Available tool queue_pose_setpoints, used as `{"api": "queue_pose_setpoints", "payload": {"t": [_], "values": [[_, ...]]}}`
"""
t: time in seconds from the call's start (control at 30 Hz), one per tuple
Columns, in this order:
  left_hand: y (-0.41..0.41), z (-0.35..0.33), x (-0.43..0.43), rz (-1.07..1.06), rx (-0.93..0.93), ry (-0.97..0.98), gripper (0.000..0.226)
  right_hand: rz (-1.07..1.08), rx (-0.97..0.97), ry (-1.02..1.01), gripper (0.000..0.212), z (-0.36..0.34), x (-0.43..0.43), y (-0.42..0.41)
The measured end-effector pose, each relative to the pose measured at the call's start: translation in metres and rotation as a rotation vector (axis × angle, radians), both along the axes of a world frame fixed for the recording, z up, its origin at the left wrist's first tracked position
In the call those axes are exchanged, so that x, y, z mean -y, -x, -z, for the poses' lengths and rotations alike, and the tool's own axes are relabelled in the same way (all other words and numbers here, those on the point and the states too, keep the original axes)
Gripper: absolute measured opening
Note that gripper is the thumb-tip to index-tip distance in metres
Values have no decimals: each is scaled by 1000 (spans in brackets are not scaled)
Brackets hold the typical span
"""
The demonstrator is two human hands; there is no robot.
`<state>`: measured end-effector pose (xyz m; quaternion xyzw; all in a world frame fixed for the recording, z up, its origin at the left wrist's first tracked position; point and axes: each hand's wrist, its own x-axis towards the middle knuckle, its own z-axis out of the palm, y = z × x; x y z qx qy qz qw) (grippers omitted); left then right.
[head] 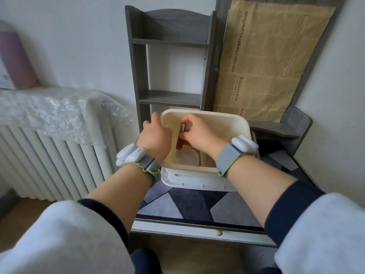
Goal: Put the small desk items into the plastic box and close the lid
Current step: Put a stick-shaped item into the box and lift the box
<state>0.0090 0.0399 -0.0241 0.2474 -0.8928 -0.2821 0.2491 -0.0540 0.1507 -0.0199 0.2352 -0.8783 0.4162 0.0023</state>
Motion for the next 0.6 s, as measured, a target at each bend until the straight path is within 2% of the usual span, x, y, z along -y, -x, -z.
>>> {"api": "queue_pose_setpoints", "payload": {"t": [0.3,0.6], "values": [[-5,8,4,85,-97,-45,28,-5,63,-113,15,8,20,7],[-10,5,1,97,-76,-93,32,0,79,-246,23,16,29,-5]]}}
